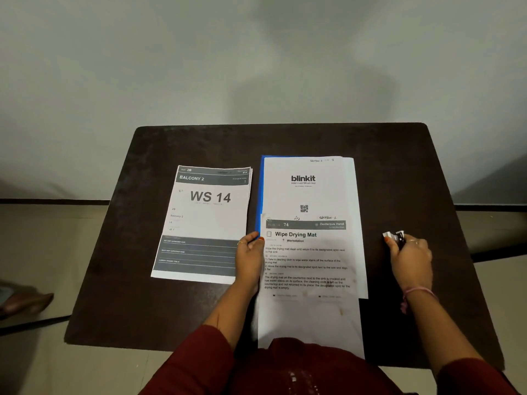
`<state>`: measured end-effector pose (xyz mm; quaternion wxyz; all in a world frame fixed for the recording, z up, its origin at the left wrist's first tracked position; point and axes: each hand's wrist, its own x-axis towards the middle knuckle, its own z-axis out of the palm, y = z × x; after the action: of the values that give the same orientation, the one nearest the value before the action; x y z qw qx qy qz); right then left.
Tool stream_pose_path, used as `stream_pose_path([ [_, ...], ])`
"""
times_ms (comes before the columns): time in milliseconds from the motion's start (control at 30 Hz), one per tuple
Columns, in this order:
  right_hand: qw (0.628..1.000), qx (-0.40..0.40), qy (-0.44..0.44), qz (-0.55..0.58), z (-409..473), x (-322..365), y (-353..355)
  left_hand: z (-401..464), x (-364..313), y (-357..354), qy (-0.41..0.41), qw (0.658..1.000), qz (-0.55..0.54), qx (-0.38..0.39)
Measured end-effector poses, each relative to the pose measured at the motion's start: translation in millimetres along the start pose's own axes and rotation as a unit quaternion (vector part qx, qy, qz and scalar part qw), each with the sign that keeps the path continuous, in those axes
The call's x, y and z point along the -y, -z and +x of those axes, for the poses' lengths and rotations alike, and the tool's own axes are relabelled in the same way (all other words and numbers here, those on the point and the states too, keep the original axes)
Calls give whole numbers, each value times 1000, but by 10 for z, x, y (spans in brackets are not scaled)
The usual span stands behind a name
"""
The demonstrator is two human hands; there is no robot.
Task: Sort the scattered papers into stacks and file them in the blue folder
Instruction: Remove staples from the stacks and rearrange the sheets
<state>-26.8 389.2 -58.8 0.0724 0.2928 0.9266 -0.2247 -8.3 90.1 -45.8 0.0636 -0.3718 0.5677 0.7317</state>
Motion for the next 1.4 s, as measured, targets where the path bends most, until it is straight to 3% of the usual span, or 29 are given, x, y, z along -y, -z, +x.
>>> stream_pose_path([
  [300,999,-43,-16,13,-78,14,-5,-159,140,105,3,993,108,57],
  [433,993,-70,74,66,-223,143,-52,-215,154,116,-15,992,108,66],
  [533,972,-28,160,167,-372,273,-148,-251,148,107,-24,992,109,60],
  [667,954,54,190,223,-526,408,-282,-310,126,112,-27,994,85,60],
  [833,911,143,103,373,-675,538,-362,-260,0,279,-23,999,24,32],
  [1100,877,288,56,380,-1010,884,-557,41,-428,750,-21,999,-35,-11],
  [1233,853,296,20,428,-1182,1162,-789,253,-706,1055,-28,999,-18,-27],
  [1400,848,281,-5,449,-1259,1669,-1023,422,-960,1502,-5,996,88,-30],
])
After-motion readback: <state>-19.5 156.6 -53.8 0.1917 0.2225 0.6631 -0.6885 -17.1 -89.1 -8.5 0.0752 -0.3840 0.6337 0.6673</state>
